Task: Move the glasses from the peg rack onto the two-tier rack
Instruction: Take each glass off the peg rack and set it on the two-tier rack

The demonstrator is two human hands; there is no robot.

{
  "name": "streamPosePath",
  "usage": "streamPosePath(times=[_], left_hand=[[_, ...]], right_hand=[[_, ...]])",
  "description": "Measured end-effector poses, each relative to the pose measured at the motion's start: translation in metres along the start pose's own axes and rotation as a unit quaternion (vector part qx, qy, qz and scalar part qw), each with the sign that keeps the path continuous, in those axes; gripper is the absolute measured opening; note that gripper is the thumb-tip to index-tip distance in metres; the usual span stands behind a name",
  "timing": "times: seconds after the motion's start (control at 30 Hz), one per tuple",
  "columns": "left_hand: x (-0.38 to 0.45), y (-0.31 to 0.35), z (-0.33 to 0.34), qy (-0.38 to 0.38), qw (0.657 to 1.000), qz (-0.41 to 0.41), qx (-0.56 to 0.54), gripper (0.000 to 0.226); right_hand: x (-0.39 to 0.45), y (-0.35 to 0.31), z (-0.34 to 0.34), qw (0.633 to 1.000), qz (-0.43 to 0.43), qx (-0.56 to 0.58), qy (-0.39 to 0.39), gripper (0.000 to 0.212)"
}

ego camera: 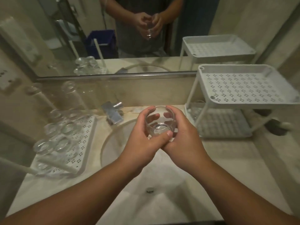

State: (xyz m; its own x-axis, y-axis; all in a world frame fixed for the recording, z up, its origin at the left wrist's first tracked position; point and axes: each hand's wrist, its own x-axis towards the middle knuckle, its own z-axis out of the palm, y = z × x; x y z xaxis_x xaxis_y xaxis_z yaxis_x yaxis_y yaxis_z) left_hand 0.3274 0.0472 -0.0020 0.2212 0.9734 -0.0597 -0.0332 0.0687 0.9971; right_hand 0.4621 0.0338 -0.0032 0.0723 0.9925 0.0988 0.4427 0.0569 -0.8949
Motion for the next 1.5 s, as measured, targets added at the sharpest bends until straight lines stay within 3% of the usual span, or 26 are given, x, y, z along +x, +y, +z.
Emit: streamPosePath(times=[0.23,0.57,0.83,1.03,1.2,1.4,1.5], left_hand=[[0.020,-0.017,0.076,-0.055,0.997,-0.015,0.057,0.078],[0.045,-0.049,0.146,-0.121,0.978,-0.071,0.156,0.076],[0.066,-0.079,0.187,-0.096,0.952,-0.071,0.281,0.086],[0.079,-0.102,0.218,-0.049,0.971,-0.123,0.201,0.087],[0.091,-0.112,0.235,-0.014,0.976,-0.170,0.137,0.056],[0.115,-0.115,0.250,-0.005,0.971,-0.214,0.104,0.070],[0.131,-0.117,0.254,-0.010,0.966,-0.242,0.093,0.077]], right_hand=[[-0.011,0.049,-0.068,0.998,0.038,-0.015,0.051,0.080],[-0.016,0.115,-0.123,0.992,0.104,-0.049,0.057,0.083],[-0.008,0.174,-0.141,0.986,0.129,-0.061,0.082,0.084],[0.008,0.210,-0.146,0.980,0.164,-0.023,0.114,0.084],[0.034,0.231,-0.150,0.976,0.177,-0.023,0.128,0.086],[0.076,0.251,-0.152,0.964,0.220,0.026,0.144,0.067],[0.091,0.259,-0.153,0.970,0.200,-0.043,0.135,0.068]])
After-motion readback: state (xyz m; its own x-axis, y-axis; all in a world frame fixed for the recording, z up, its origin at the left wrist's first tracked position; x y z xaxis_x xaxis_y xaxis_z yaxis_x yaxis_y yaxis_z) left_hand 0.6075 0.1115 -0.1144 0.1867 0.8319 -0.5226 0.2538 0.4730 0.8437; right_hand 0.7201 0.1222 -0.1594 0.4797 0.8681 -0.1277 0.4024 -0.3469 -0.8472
